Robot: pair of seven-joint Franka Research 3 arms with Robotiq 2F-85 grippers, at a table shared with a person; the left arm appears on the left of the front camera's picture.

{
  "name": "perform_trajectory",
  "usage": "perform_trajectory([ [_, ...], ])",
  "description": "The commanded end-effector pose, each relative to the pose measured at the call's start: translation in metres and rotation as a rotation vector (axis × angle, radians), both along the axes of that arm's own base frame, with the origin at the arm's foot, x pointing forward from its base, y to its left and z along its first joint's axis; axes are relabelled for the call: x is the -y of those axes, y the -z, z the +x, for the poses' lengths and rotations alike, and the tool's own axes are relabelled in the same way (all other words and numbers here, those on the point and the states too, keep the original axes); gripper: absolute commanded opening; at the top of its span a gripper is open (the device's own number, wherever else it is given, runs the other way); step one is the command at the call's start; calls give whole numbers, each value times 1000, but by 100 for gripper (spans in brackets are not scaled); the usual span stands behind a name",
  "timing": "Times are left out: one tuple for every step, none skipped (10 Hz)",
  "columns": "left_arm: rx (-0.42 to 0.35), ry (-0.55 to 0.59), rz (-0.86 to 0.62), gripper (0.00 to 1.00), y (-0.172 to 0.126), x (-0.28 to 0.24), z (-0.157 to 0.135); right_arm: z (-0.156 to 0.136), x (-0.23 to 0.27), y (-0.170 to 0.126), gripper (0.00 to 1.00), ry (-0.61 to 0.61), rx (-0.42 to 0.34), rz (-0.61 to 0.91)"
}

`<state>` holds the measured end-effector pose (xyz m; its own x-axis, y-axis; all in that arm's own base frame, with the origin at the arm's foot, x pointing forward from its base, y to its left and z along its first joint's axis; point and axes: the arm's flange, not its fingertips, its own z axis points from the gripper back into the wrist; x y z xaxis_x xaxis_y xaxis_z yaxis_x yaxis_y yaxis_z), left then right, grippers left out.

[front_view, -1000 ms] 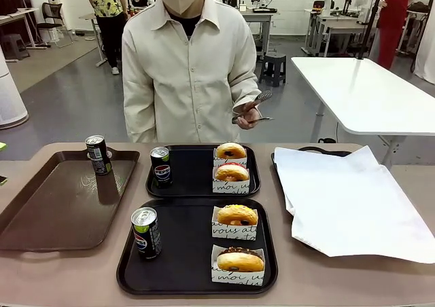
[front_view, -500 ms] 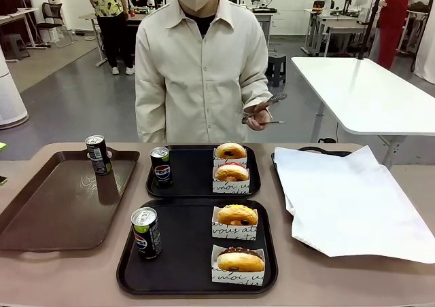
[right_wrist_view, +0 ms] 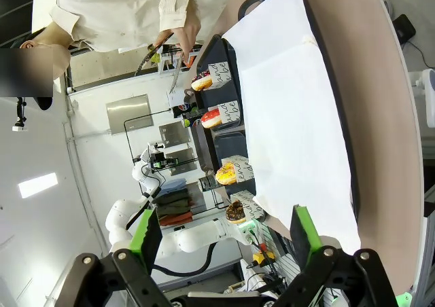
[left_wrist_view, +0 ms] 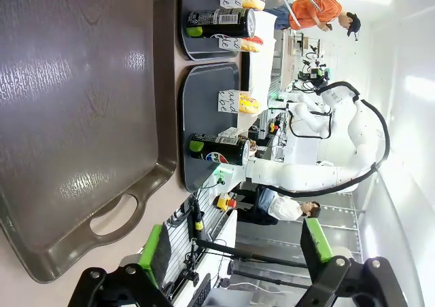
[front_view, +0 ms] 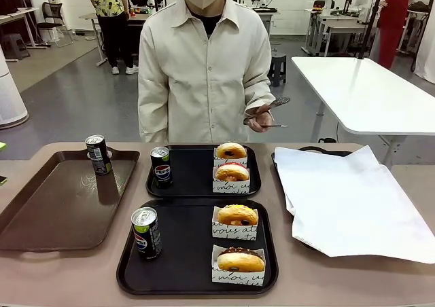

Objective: Set up donuts and drinks on trays.
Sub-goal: Pick up one Pepsi coke from the Handle tray and place it on the Flat Tray without a Pepsi coke.

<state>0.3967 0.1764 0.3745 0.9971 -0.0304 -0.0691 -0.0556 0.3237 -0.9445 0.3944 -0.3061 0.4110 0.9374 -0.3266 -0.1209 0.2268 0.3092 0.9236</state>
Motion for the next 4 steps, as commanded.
perform_trajectory([
  [-15,-17,13,100,-4,1,-2,1,-1,-1,100,4,17,12],
  [-15,-17,13,100,-4,1,-2,1,-1,-1,100,4,17,12],
  [-15,-17,13,100,-4,1,-2,1,-1,-1,100,4,17,12],
  [-15,-17,13,100,-4,1,-2,1,-1,-1,100,4,17,12],
])
